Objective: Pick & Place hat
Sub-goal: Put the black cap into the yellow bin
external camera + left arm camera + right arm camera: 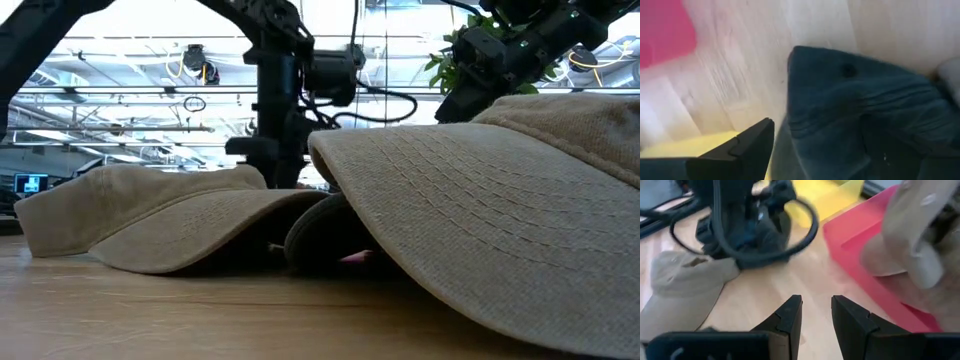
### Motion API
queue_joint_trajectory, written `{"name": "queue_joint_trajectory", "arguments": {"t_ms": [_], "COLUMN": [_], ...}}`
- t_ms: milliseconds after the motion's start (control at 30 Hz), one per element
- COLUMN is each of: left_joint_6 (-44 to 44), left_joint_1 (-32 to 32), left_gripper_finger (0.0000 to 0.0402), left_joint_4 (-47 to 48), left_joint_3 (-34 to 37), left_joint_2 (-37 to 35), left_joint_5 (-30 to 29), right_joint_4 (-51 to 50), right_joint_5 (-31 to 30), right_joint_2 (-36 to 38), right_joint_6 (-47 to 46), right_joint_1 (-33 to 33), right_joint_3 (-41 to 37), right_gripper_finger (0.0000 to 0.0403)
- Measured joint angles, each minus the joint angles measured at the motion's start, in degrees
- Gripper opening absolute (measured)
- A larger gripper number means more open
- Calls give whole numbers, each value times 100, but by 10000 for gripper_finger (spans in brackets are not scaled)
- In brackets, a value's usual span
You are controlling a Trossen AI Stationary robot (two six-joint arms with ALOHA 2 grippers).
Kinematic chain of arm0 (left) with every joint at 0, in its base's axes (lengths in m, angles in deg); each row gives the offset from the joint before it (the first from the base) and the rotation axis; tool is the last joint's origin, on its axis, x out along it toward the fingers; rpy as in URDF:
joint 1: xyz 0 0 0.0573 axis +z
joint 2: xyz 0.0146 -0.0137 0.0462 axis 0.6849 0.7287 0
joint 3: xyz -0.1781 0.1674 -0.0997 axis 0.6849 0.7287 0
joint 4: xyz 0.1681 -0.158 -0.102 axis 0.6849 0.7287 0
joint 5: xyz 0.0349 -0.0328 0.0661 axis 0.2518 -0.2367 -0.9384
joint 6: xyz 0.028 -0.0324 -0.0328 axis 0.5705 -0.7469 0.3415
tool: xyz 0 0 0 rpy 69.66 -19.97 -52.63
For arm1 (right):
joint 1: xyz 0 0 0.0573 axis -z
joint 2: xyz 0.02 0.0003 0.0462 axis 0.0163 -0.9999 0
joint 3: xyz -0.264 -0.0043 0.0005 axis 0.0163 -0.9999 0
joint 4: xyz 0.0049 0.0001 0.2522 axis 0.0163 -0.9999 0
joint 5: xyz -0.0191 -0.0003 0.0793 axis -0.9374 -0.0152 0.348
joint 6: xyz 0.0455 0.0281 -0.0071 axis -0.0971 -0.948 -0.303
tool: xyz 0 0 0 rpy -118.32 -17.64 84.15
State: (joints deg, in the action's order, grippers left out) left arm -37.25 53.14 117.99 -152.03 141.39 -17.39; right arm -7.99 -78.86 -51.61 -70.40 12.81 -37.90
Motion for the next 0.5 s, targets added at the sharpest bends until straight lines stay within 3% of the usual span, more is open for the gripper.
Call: {"name": "queue_joint_trajectory", "arguments": {"t_ms": [133, 267, 367, 500], "left_joint_6": [563, 753, 821, 603], "left_joint_1": [-5, -51, -135, -242], "left_gripper_finger": [286, 244, 182, 57], "left_joint_4": [-24, -3, 30, 34], "left_joint_3": [0, 0, 0, -2], "left_joint_2": [244, 455, 523, 520], "left_joint_5": [-17, -22, -56, -72], "right_joint_4": [177, 356, 403, 474], "right_joint_5": [-122, -124, -126, -126], "right_joint_2": [0, 0, 0, 0], "right_joint_6": [-33, -34, -33, 19], "right_joint_1": [2, 2, 2, 2], "right_joint_3": [0, 0, 0, 0], "right_gripper_finger": [93, 93, 93, 93]}}
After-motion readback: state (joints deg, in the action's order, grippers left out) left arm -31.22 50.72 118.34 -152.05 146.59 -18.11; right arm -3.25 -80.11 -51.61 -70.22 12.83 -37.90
